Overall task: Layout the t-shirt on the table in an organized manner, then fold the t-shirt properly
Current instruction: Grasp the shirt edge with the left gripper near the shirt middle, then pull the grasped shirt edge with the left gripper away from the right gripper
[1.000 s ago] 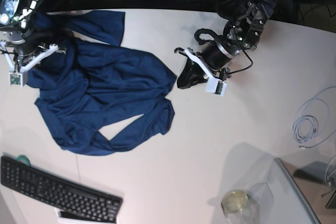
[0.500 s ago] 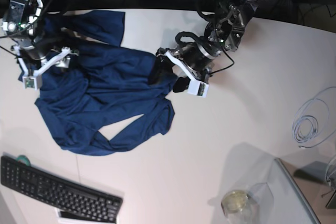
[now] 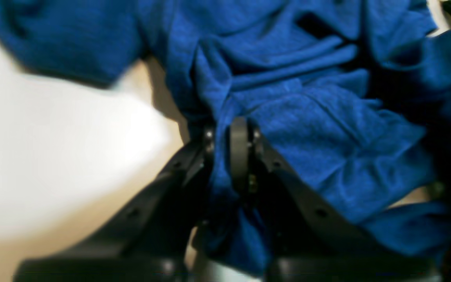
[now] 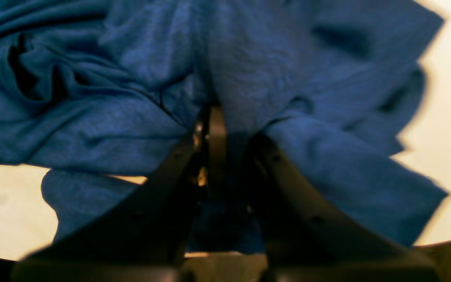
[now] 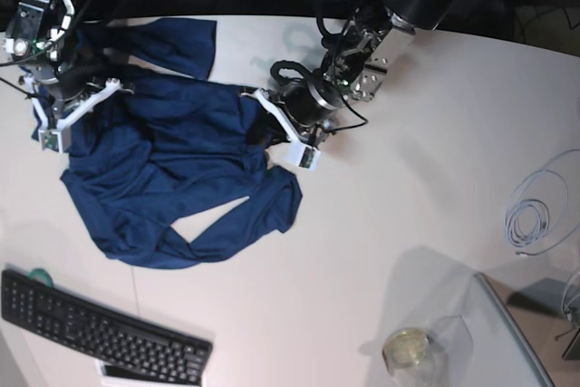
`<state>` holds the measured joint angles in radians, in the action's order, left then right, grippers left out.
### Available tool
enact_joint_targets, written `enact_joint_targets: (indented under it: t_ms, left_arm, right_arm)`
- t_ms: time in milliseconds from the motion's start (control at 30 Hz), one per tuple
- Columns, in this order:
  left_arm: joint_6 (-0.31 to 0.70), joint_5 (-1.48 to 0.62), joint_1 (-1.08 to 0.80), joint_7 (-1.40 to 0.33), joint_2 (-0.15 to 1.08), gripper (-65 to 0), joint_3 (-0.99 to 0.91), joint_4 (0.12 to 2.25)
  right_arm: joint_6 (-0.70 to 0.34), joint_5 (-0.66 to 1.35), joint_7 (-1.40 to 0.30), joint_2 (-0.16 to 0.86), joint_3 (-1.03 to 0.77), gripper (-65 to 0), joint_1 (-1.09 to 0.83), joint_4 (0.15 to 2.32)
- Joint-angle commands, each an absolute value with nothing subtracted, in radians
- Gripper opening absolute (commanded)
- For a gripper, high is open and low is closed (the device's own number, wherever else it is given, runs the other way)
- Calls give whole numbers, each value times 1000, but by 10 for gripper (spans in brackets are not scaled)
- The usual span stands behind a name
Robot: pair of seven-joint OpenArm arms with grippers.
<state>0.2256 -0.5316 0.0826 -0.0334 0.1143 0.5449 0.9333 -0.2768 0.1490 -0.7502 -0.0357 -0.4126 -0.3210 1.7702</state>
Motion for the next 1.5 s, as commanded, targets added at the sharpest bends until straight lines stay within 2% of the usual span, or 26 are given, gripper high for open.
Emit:
enact_joint_targets:
  t_ms: [0, 200, 633, 767, 900, 1000, 1100, 1200, 1300, 1367, 1433, 1467]
  left_arm:
    - [168, -529, 91, -51, 151, -650, 536, 954]
    - [151, -532, 48, -74, 257, -650, 384, 1148]
    - [157, -532, -208, -450, 306, -650, -61, 1707]
    - [157, -532, -248, -547, 302, -650, -111, 1850]
    - [154, -533, -165, -607, 295, -650, -113, 1886]
    - [153, -526, -33, -687, 240, -650, -119, 1859]
    - [151, -526, 124, -717, 179, -650, -113, 1709]
    - [151, -522, 269, -711, 101, -650, -111, 1452]
    - [151, -456, 395, -624, 25, -650, -110, 1198]
    - [151, -384, 430, -545, -8, -650, -110, 1081]
    - [151, -323, 435, -481, -35, -645, -111, 1029]
    - [151, -306, 432, -452, -42, -522, -113, 1018]
  right_arm:
    - [-277, 157, -733, -30, -415, -650, -320, 1814]
    - [-277, 159, -817, -33, -544, -650, -320, 1946]
    - [-282, 159, -1024, -31, -605, -650, -344, 1991]
    - [-433, 159, -1096, -31, -607, -650, -318, 2020]
    - [-464, 156, -1187, -15, -605, -650, -193, 2020]
    - [-464, 157, -1264, 45, -601, -650, -48, 2009]
    - [-460, 153, -1303, 71, -578, -650, 136, 1926]
    - [-458, 153, -1257, 117, -513, -650, 292, 1653]
    - [-458, 150, -1076, 159, -486, -635, 415, 1308]
    - [-458, 150, -983, 193, -478, -558, 449, 1141]
    - [-458, 151, -915, 205, -481, -420, 455, 1072]
    - [-458, 151, -892, 217, -483, -341, 444, 1070]
